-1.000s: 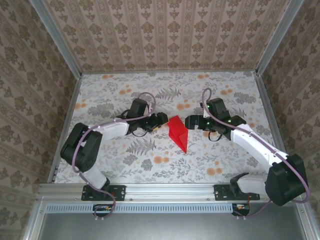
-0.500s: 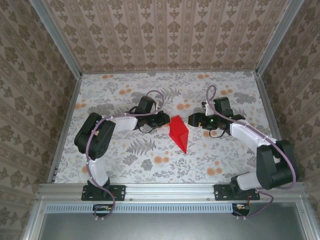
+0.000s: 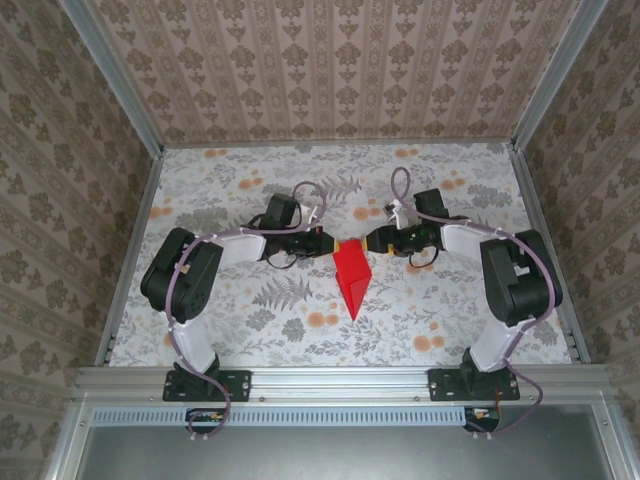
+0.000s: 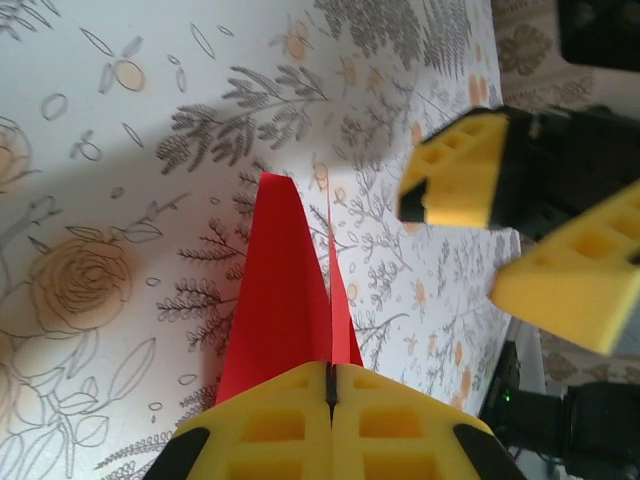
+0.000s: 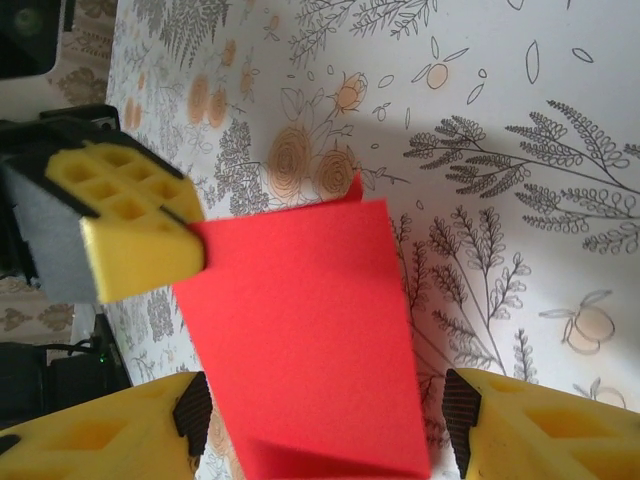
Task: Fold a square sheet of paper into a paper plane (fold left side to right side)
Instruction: Fold the wing for the fifth time at the center of the table.
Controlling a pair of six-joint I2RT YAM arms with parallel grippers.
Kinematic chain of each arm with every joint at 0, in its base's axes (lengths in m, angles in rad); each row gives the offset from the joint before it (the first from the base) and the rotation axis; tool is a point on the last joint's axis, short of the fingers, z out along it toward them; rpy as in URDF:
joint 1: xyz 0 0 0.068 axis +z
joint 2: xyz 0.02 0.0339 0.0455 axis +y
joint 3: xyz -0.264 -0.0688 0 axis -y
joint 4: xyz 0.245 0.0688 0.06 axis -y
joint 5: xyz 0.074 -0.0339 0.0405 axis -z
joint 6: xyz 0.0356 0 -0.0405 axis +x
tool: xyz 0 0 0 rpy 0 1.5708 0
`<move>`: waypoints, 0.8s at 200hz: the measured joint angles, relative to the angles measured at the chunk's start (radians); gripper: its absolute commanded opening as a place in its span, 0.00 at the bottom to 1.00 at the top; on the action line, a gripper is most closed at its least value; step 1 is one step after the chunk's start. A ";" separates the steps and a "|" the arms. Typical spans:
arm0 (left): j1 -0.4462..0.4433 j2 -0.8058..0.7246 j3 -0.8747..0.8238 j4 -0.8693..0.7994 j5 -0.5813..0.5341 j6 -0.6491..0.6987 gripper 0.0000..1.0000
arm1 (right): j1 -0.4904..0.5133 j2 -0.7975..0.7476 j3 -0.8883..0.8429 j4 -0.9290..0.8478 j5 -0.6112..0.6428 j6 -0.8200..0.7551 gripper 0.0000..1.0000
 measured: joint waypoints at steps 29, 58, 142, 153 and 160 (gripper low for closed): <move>0.000 0.000 -0.009 0.011 0.038 0.026 0.02 | -0.002 0.074 0.029 0.008 -0.060 -0.038 0.64; 0.000 0.000 -0.010 0.021 0.062 0.036 0.00 | -0.002 0.128 0.052 0.008 -0.114 -0.064 0.60; 0.000 0.008 -0.010 0.029 0.074 0.053 0.00 | -0.002 0.175 0.078 -0.038 -0.204 -0.112 0.37; 0.000 0.009 -0.010 0.028 0.074 0.058 0.00 | -0.002 0.175 0.078 -0.043 -0.205 -0.118 0.34; 0.000 0.011 -0.010 0.028 0.074 0.060 0.00 | -0.002 0.173 0.078 -0.049 -0.205 -0.121 0.31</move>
